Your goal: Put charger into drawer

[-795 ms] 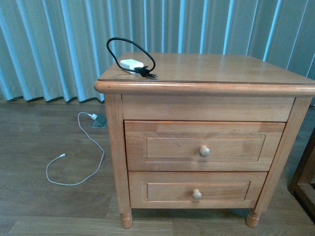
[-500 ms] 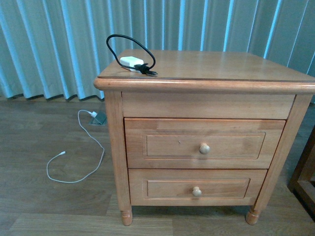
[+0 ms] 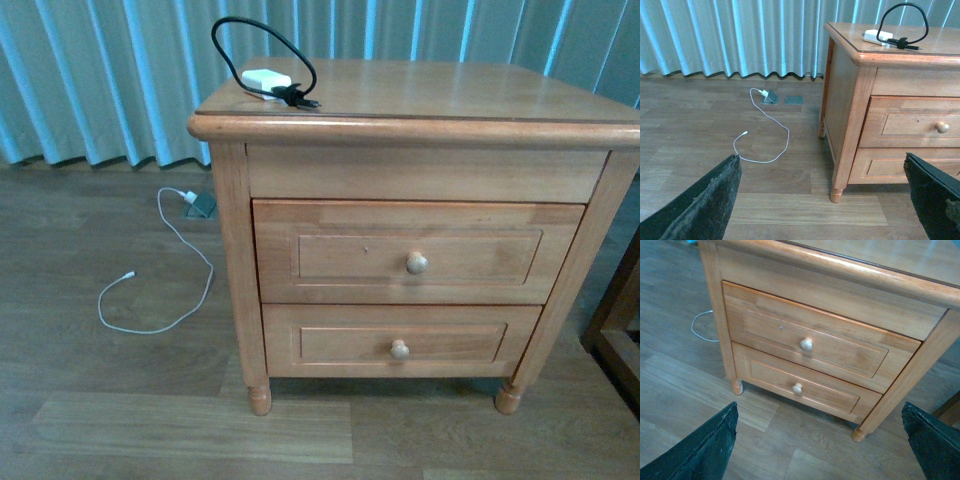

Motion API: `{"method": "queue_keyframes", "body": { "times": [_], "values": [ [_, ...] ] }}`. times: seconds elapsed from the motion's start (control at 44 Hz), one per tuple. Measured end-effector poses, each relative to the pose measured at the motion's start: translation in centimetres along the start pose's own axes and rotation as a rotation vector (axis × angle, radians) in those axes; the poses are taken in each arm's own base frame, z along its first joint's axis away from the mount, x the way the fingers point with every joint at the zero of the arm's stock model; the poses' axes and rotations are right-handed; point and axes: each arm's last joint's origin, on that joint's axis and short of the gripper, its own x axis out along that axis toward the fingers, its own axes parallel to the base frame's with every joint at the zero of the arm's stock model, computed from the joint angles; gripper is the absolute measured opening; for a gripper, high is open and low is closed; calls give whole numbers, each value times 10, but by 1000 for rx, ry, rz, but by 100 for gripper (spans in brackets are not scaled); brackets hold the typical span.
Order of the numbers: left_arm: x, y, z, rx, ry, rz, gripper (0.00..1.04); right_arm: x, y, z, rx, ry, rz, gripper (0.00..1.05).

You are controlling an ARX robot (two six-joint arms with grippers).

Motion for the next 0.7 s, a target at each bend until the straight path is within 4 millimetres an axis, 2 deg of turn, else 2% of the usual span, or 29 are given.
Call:
{"method": "queue_keyframes", "body": {
  "times": [0.136,0.273,0.386,0.455,0.705],
  "values": [
    [0,0,0,0,0,0,99,47,4,4,-18,33,-10,96],
    [0,0,0,0,0,0,99,91,12,0,-30,73,-4,96],
    [0,0,0,0,0,0,99,127,20,-8,-38,93,-7,96],
    [0,0,0,0,0,0,99,158,26,-16,-44,98,-26,96],
    [0,0,0,0,0,0,99,224,33,-40,-40,99,-106,96]
  ]
}}
